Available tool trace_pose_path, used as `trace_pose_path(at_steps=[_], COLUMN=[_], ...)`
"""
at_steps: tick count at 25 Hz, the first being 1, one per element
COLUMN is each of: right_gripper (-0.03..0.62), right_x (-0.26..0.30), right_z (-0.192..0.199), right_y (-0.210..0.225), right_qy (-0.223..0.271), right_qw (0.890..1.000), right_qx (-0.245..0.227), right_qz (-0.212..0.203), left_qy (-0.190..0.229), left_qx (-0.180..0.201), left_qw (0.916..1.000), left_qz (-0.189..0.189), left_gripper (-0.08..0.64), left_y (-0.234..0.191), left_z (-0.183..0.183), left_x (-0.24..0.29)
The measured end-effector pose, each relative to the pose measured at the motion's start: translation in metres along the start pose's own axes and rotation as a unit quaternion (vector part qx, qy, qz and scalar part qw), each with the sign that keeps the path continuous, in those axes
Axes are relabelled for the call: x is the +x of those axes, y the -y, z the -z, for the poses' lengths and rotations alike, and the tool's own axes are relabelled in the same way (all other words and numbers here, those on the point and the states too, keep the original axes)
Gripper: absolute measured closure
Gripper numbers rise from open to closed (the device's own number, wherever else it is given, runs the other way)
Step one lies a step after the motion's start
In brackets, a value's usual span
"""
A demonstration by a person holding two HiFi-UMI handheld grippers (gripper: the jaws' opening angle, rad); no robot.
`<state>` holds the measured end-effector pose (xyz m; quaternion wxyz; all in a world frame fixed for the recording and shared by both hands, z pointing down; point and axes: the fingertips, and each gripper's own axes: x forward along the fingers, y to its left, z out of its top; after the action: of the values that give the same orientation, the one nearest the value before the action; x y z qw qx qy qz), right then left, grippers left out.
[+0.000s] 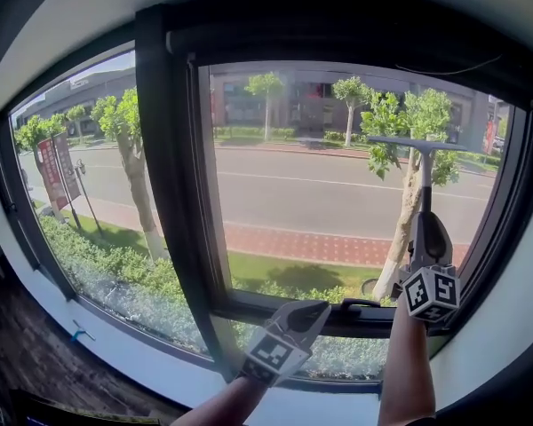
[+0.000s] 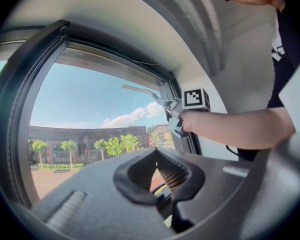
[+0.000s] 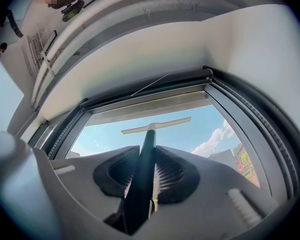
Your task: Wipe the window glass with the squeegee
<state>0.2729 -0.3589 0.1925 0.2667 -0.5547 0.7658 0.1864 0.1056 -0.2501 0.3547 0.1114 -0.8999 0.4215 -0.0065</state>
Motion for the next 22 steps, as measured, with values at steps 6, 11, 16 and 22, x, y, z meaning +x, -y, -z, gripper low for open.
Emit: trace_pose_path(at_steps=[6,11,16,22], right_gripper=[0.494,0.494,0.494,0.494], right_x=[-0.012,-0.023,-0.032,-0.046], right_z=[0.012,0.022,0.030,0.041], right_y=[0.000,0.001,-0.001,0.000], right_qy=[-0.013,-0.023,-0.033,-0.044], right_qw=[1.000,1.000,0.999,0.999], right_qx=[0.007,0.010,0.009,0.008], right_qz=[0.006,0.010,0.013,0.016], left_qy=[-0.001,-0.003,-0.008,-0.012], left_qx=[-0.005,-0.009,-0.013,-0.015], left_qw=[1.0000,0.9999,0.9998,0.9997], left_qz=[0.008,0.012,0.016,0.018], left_gripper=[0.557,0.557,0.557,0.557], left_y=[0.003,0.004,0.005,0.008], left_z=[0.004,0.008,0.014,0.019], left_x=[-0.001,-0.002,-0.002,-0.005])
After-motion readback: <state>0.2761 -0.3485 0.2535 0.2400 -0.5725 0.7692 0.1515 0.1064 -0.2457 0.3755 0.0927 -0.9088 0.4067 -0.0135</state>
